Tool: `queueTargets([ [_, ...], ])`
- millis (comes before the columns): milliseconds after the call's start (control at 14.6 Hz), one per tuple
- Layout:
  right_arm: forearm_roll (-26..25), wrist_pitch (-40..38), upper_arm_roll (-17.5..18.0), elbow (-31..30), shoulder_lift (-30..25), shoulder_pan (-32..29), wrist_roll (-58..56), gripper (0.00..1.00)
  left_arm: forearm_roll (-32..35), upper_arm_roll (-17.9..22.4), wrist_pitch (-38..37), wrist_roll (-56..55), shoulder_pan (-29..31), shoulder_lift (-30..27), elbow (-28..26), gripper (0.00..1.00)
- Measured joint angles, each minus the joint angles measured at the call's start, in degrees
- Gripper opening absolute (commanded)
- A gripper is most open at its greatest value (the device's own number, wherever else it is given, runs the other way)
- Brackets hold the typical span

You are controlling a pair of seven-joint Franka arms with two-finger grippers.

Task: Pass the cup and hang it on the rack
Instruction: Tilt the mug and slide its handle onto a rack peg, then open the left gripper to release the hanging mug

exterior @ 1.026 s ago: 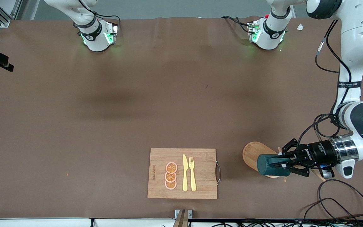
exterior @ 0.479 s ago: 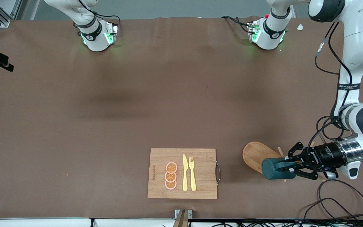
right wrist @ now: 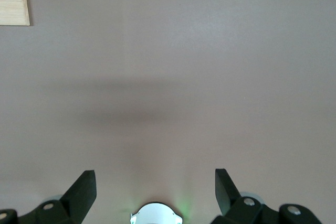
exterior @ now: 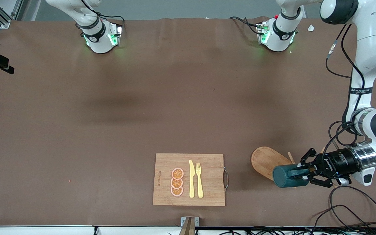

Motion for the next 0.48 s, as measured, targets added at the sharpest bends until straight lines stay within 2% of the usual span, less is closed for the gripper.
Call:
queueTargets([
  [479, 0.0, 0.0, 0.0, 0.0, 0.0, 0.0, 0.0, 1.0, 0.0, 0.0, -1.0, -1.0, 1.7, 0.0, 0.1, 0.0],
])
